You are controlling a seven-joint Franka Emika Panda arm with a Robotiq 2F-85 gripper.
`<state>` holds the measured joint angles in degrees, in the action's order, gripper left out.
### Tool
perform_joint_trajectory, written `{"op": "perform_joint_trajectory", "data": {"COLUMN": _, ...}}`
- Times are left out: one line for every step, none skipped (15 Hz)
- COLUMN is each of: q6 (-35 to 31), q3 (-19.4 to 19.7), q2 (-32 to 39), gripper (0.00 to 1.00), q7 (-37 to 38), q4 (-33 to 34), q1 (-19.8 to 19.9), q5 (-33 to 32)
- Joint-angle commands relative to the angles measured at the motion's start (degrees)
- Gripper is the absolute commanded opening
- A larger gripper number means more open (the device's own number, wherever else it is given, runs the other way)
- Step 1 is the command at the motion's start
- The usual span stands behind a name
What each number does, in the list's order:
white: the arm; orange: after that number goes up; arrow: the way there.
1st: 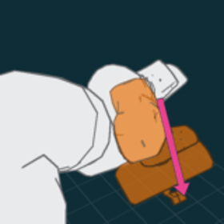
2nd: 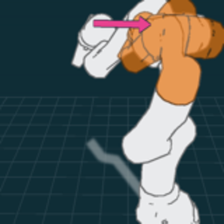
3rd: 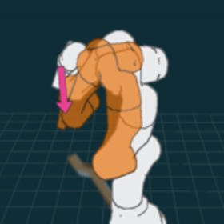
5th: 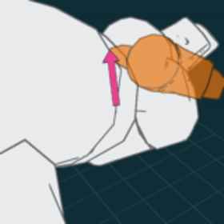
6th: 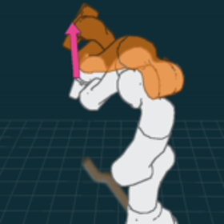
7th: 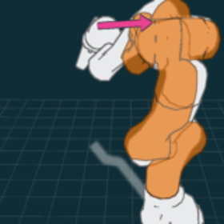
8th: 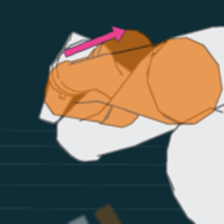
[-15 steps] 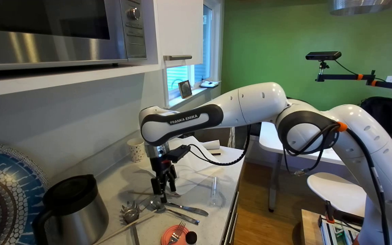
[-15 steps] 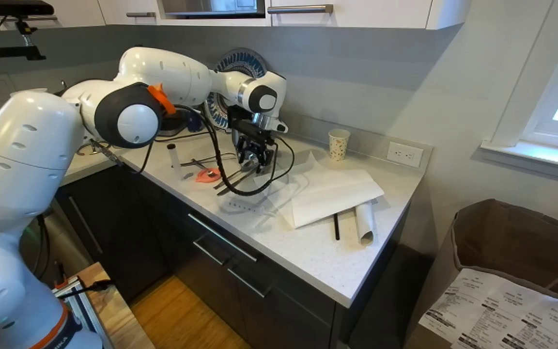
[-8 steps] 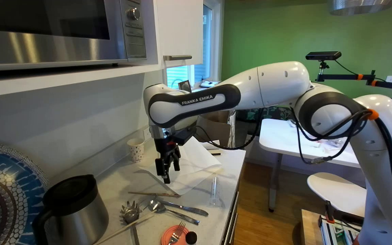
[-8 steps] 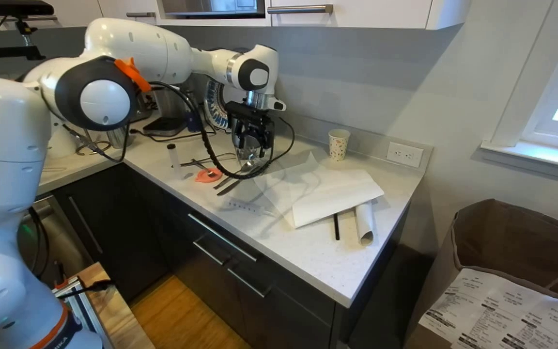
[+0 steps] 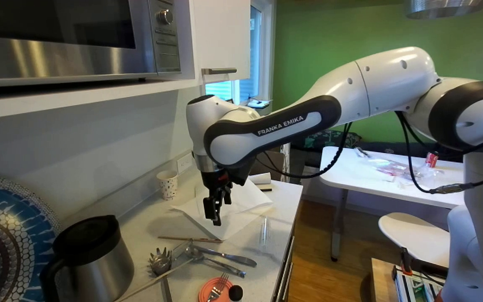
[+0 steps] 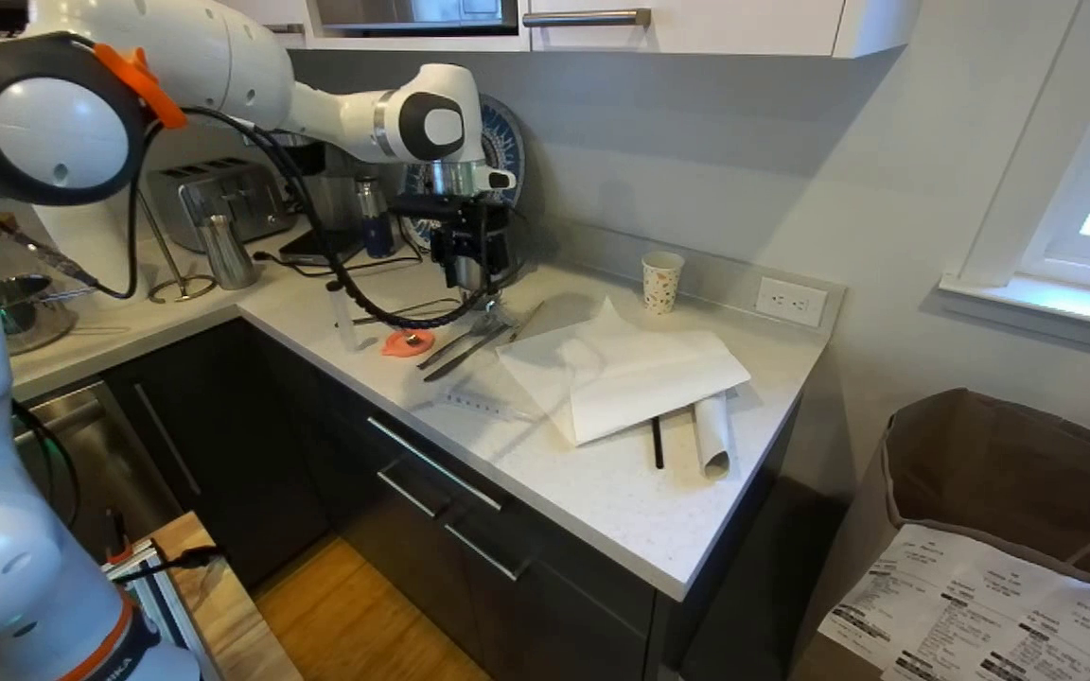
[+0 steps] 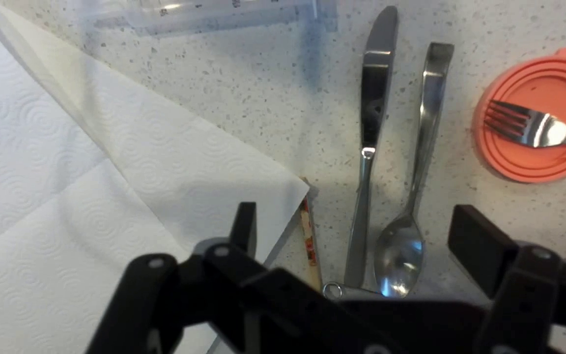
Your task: Pick up the silver spoon and put it on the kitchen counter, pick up the silver bread knife and slide the chopstick on the right a little to the right, put the silver bread knife on the kitchen counter to the right of the silver spoon
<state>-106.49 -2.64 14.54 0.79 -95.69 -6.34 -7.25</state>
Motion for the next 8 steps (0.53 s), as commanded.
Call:
{"op": "perform_joint_trajectory", "data": {"q6": -8.2, "q3": -0.3, "q2": -10.3, "gripper": 1.0, "q7": 3.3, "q4": -13.9, "q1": -0.2, "q5": -3.1}}
{"op": "perform_joint_trajectory", "data": {"q6": -10.5, "q3": -0.5, "q2": -12.7, "gripper": 1.0, "q7": 4.0, "q4": -16.8, "q1": -0.1, "q5": -3.0}}
{"op": "perform_joint_trajectory", "data": {"q6": -11.9, "q3": -0.9, "q2": -15.2, "gripper": 1.0, "q7": 4.7, "q4": -19.6, "q1": 0.0, "q5": -1.1}}
{"op": "perform_joint_trajectory", "data": {"q6": -13.8, "q3": -1.1, "q2": -17.6, "gripper": 1.0, "q7": 5.7, "q4": -22.2, "q1": -0.1, "q5": -0.7}}
{"op": "perform_joint_trajectory", "data": {"q6": -16.4, "q3": -1.5, "q2": -20.4, "gripper": 1.0, "q7": 8.1, "q4": -25.2, "q1": -0.2, "q5": -0.5}}
{"op": "perform_joint_trajectory", "data": {"q6": -19.1, "q3": -1.9, "q2": -23.1, "gripper": 1.0, "q7": 10.6, "q4": -28.1, "q1": -0.3, "q5": -0.5}}
{"op": "perform_joint_trajectory", "data": {"q6": -22.1, "q3": -2.5, "q2": -25.6, "gripper": 1.0, "q7": 13.5, "q4": -31.0, "q1": -0.4, "q5": 0.2}}
{"op": "perform_joint_trajectory", "data": {"q6": -24.9, "q3": -3.3, "q2": -28.0, "gripper": 1.0, "q7": 16.4, "q4": -33.8, "q1": -0.4, "q5": -0.1}}
